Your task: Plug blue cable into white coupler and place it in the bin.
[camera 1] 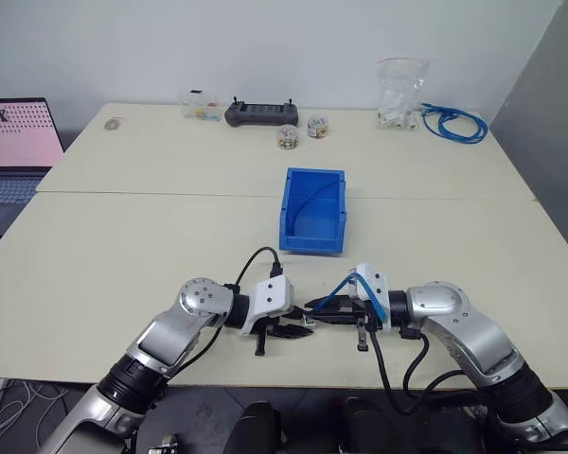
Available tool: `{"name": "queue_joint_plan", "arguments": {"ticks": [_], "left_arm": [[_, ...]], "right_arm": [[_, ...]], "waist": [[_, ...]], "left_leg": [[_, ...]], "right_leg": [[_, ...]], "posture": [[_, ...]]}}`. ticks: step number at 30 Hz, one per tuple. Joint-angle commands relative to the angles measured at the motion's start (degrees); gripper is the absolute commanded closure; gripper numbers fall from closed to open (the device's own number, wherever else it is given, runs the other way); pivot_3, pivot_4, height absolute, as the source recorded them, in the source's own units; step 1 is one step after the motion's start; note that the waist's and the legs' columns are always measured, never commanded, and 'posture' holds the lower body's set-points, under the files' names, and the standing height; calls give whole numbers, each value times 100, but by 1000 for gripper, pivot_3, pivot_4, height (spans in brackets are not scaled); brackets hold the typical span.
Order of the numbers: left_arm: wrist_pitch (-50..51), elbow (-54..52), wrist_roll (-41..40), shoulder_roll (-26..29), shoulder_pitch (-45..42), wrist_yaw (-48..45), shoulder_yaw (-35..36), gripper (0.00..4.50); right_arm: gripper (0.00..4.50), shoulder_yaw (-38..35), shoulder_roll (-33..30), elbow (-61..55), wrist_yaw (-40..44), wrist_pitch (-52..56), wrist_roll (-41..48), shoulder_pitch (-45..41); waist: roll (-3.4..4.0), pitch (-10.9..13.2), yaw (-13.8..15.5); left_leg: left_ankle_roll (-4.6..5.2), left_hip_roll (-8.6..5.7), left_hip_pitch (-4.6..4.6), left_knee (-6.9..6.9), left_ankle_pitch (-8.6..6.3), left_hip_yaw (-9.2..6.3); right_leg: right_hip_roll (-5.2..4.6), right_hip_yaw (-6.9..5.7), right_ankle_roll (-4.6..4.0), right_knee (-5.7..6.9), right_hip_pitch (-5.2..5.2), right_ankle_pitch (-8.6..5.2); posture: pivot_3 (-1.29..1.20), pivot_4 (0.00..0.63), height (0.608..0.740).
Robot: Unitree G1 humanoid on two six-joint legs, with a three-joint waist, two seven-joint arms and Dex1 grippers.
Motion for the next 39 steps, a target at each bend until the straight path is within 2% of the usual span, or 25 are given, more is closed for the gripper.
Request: {"name": "queue_joint_plan", "arguments": {"ticks": [1,17,27,39], "left_arm": [[13,12,108,-30,107,-26,-84,3674],[-75,-84,104,12,184,-129,-55,3698],[-89,-30,157,-65,132,-101,-49,3698],[-62,-34,203,-164,161,-59,18,3698]], "right_arm": [[4464,264,-76,321,367,-95,-209,-23],[4464,727,143,928,1345,-152,-420,-997],[4464,1135,137,1071,1680,-53,-676,-862],[4464,1083,218,1353,1599,-84,-825,-715]], "waist": [[0,-1,0],[3,-5,-13],[6,-13,-17],[21,-84,-18]], "left_leg": [[0,0,1,0,0,0],[0,1,11,-1,0,1],[0,2,12,-1,0,1],[1,1,26,-4,-1,4]], "right_leg": [[0,1,0,0,1,0],[0,2,-1,4,6,0],[0,2,-1,4,7,0],[1,4,-1,2,20,0]], "posture": [[0,150,740],[0,150,740],[0,150,740],[0,150,740]]}}
